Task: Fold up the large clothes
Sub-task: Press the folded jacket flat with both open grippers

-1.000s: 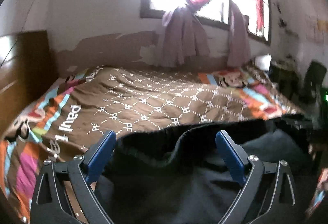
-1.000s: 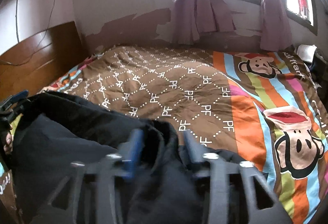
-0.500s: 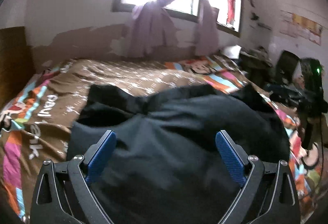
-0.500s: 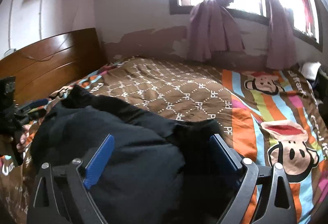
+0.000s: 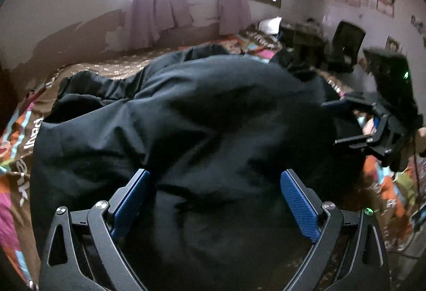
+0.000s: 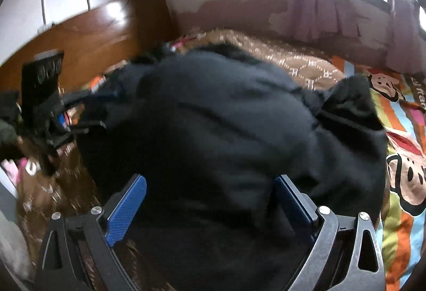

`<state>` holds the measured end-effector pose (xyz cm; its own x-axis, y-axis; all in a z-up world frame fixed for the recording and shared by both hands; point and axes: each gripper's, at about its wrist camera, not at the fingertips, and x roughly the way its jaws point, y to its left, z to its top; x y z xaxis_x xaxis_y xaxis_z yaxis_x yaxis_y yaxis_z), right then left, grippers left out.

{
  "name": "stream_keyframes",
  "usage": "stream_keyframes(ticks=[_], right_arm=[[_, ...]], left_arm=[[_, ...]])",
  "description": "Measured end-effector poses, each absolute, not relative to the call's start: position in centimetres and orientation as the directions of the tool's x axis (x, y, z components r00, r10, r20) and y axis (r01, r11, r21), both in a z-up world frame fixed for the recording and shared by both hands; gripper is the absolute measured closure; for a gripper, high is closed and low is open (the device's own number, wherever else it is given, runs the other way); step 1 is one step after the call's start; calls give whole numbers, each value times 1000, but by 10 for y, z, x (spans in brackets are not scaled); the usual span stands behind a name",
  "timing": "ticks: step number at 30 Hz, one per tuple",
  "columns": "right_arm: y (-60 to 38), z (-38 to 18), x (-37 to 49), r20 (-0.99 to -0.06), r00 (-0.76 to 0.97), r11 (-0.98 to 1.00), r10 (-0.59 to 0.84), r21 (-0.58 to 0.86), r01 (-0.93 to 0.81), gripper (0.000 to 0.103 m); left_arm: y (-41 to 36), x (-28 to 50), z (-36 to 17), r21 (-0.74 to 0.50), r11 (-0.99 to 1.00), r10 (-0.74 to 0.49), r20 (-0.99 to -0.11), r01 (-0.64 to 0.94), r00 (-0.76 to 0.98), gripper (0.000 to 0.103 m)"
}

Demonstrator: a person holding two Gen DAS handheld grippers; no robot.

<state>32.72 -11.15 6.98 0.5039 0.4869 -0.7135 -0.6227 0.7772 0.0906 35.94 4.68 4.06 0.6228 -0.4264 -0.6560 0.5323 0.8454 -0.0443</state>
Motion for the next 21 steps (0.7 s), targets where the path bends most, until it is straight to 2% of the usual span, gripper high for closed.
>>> stream_keyframes(ticks=[5, 16, 21], right_arm=[[-96, 66, 349, -723, 517, 794, 458, 70, -604, 6], [-79, 68, 431, -744, 514, 846, 426, 125, -519, 6], [-83, 66, 447, -756, 508, 852, 413, 124, -508, 6]], left_arm=[[37, 382, 38, -72, 866, -399, -694, 494, 599, 7], [39, 438, 41, -75, 913, -319, -746, 402, 584, 6], [41, 454, 40, -23, 936, -247, -755, 352, 607, 6]])
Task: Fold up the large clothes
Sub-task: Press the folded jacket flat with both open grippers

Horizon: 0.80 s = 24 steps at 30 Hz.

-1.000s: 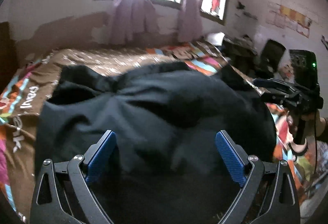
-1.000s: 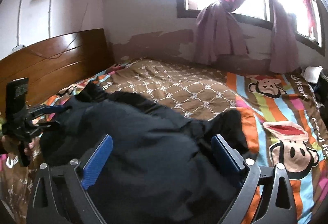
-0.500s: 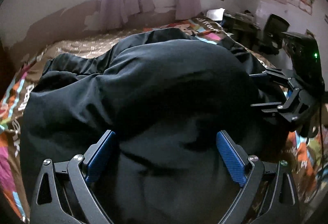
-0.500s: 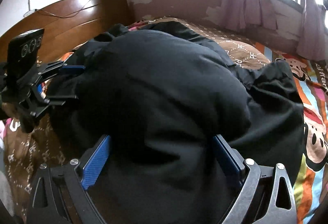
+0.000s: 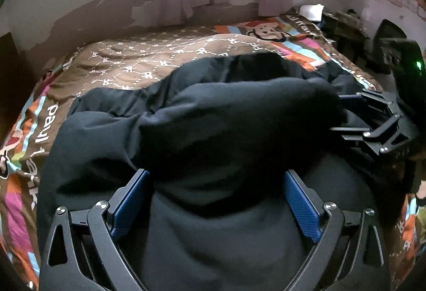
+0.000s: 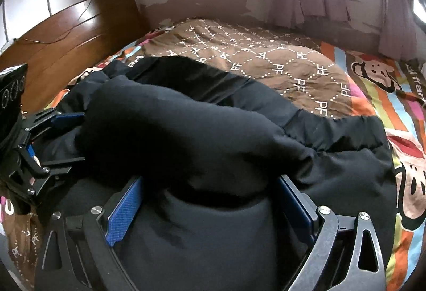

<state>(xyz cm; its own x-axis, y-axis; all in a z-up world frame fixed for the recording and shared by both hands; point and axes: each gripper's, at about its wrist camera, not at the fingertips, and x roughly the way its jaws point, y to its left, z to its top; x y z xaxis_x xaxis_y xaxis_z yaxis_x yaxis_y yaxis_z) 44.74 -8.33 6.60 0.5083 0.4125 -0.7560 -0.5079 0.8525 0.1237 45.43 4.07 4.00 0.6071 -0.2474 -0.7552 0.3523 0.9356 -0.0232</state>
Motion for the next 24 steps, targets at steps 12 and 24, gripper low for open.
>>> stream_keyframes(ticks=[12, 24], right_arm=[[-88, 51, 490, -774, 507, 885, 380, 144, -443, 6], [-88, 30, 512, -783, 477, 880, 399, 180, -440, 3]], left_arm=[[68, 501, 36, -13, 982, -131, -773, 190, 621, 6], [79, 513, 25, -33, 987, -123, -777, 155, 618, 2]])
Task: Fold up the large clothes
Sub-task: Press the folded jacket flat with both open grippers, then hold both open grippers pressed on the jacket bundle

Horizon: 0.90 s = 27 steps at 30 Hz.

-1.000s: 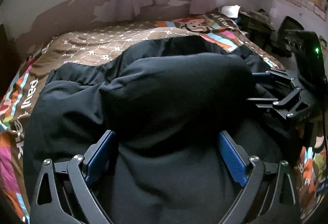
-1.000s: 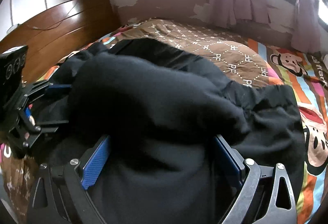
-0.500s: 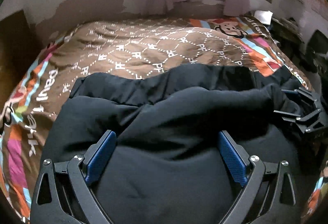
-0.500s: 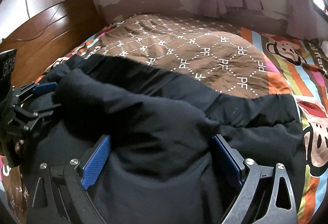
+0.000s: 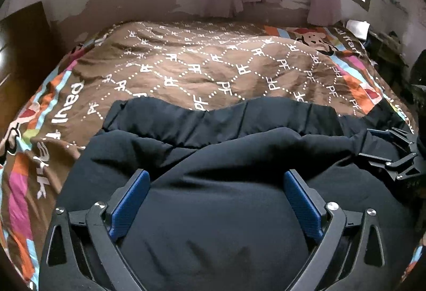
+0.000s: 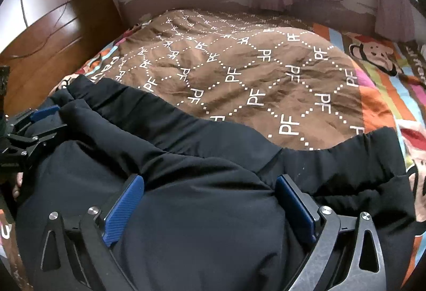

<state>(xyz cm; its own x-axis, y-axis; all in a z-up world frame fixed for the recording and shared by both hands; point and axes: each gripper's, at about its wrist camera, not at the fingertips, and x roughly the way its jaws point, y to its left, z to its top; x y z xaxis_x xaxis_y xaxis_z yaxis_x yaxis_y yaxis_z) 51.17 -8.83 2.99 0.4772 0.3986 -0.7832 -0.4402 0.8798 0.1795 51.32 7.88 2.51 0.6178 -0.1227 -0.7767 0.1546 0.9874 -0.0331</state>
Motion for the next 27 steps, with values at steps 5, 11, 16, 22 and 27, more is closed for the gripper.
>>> stream_keyframes(ticks=[5, 11, 16, 22, 27], right_arm=[[-91, 27, 510, -777, 473, 877, 416, 205, -435, 2], [-92, 23, 509, -770, 471, 874, 430, 226, -430, 2], [-93, 22, 509, -765, 476, 874, 435, 230, -429, 2], [-93, 21, 508, -764, 477, 874, 435, 229, -429, 1], [-94, 21, 508, -758, 484, 873, 437, 228, -430, 1]], left_arm=[[79, 510, 19, -47, 985, -141, -774, 166, 618, 1], [87, 512, 15, -106, 980, -190, -773, 171, 606, 1], [88, 511, 14, -114, 978, -198, -762, 174, 616, 1], [88, 510, 12, -124, 977, -207, -761, 174, 615, 1], [88, 510, 11, -125, 976, -209, -757, 176, 619, 1]])
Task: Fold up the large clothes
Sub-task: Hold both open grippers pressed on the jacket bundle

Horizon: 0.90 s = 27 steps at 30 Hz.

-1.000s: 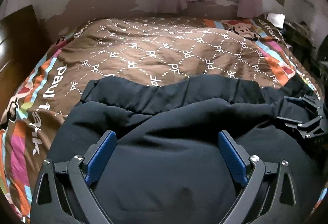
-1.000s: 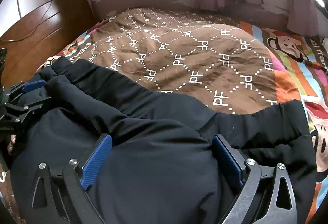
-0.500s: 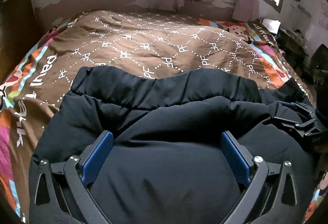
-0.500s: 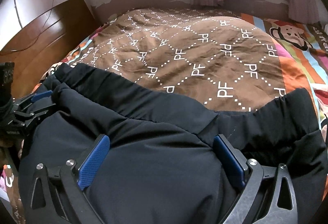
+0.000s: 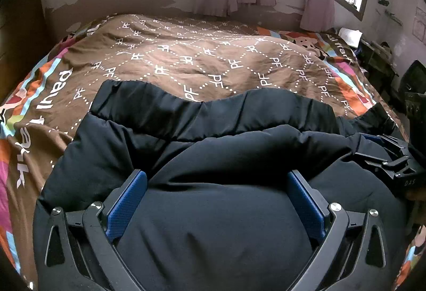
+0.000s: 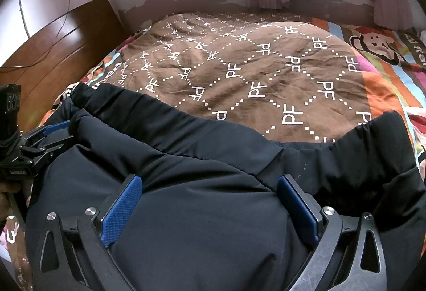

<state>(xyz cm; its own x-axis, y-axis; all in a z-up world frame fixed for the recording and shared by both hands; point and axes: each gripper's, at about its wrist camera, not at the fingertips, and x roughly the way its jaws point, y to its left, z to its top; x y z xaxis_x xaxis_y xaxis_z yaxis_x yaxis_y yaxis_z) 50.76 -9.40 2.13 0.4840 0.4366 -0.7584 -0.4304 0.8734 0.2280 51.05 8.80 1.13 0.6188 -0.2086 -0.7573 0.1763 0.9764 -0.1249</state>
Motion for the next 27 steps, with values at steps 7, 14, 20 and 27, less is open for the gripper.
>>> stream_keyframes(ticks=[7, 14, 20, 27], right_arm=[[-94, 20, 507, -756, 488, 874, 436, 227, -429, 1], [-94, 20, 506, -757, 487, 874, 436, 227, -430, 1], [-94, 20, 506, -757, 487, 874, 436, 227, -430, 1], [-94, 19, 506, -757, 487, 874, 435, 227, -430, 1]], left_arm=[[89, 511, 10, -135, 975, -217, -757, 178, 616, 1], [89, 511, 8, -142, 974, -223, -756, 179, 615, 1], [90, 512, 8, -142, 973, -224, -756, 180, 615, 1], [91, 511, 7, -142, 973, -225, -756, 180, 615, 1]])
